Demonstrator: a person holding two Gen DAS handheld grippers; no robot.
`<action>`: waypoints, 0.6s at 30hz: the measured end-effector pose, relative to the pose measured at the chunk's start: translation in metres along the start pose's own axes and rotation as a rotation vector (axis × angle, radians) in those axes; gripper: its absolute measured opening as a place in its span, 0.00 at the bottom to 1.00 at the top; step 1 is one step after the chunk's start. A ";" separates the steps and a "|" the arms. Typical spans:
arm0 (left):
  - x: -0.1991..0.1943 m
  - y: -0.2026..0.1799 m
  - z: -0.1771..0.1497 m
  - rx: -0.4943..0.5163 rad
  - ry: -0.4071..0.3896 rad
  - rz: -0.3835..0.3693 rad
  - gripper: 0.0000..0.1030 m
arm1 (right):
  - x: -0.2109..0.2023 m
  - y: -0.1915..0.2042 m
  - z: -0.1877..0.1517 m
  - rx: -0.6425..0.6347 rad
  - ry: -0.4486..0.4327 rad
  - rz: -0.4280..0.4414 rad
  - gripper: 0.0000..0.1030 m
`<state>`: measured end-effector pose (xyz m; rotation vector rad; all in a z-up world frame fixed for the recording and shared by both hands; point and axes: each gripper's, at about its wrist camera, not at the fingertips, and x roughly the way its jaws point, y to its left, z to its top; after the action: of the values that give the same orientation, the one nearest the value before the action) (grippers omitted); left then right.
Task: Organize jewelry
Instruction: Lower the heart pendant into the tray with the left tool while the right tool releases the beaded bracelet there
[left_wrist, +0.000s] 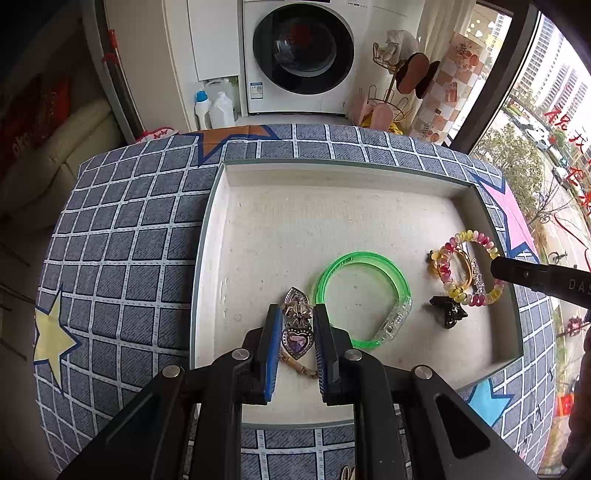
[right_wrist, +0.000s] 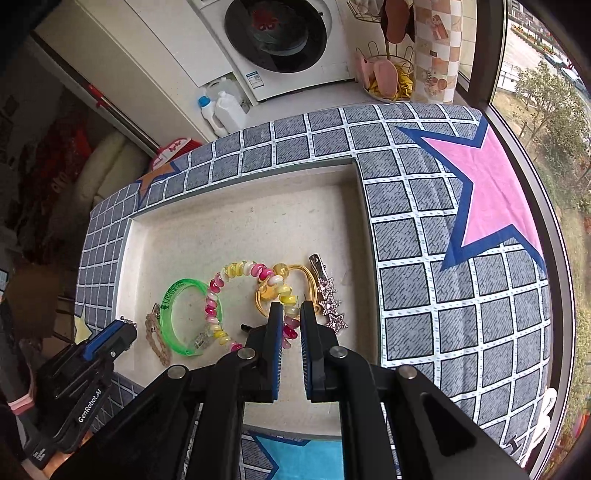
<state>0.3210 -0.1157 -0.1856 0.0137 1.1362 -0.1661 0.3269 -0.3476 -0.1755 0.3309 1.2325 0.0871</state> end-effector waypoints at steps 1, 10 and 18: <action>0.002 -0.001 0.000 0.003 0.002 0.004 0.29 | 0.003 -0.001 0.001 0.000 0.002 -0.002 0.10; 0.017 -0.007 -0.002 0.043 0.010 0.052 0.29 | 0.024 -0.010 0.004 0.009 0.039 -0.019 0.10; 0.024 -0.010 -0.003 0.059 0.036 0.079 0.29 | 0.032 -0.016 0.000 0.029 0.060 -0.013 0.10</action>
<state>0.3269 -0.1282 -0.2078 0.1142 1.1639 -0.1300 0.3358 -0.3555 -0.2091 0.3472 1.2966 0.0682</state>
